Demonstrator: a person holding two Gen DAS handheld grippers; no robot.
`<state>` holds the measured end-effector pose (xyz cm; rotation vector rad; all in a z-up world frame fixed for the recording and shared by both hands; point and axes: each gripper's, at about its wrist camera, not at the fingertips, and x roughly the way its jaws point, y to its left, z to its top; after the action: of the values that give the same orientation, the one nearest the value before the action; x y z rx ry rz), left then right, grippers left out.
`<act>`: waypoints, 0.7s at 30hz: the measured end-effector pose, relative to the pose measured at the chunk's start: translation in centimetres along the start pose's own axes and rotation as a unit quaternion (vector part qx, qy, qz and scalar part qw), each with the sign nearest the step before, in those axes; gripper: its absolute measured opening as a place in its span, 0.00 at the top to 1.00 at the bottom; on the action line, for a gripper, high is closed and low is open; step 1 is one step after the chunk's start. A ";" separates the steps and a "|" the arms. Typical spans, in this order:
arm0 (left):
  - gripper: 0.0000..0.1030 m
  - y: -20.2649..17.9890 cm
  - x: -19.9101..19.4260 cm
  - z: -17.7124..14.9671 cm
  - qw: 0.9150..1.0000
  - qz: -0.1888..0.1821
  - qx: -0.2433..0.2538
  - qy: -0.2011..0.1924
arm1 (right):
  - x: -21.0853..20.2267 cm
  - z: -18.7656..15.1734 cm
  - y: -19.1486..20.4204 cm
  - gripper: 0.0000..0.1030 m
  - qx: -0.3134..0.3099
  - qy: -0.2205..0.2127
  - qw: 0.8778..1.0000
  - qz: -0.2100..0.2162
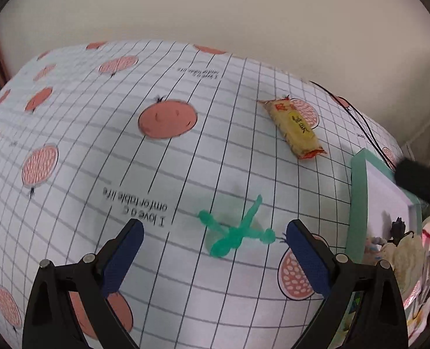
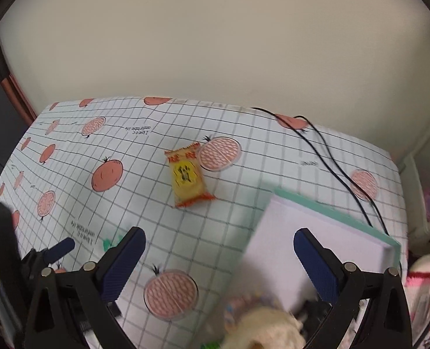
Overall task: Organize objects
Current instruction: 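Move the left gripper to the green figure while the right approaches the cracker packet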
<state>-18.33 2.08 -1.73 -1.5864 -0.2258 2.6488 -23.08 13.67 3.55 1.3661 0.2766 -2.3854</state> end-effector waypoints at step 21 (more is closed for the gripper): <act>0.06 -0.9 3.0 -1.0 0.997 0.015 0.073 0.032 | 10.0 3.7 4.0 0.06 -0.024 0.058 0.998 -0.013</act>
<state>-18.91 3.37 -4.69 -1.6371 -0.0061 2.5655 -28.88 6.49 -3.07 1.4895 0.3827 -2.3075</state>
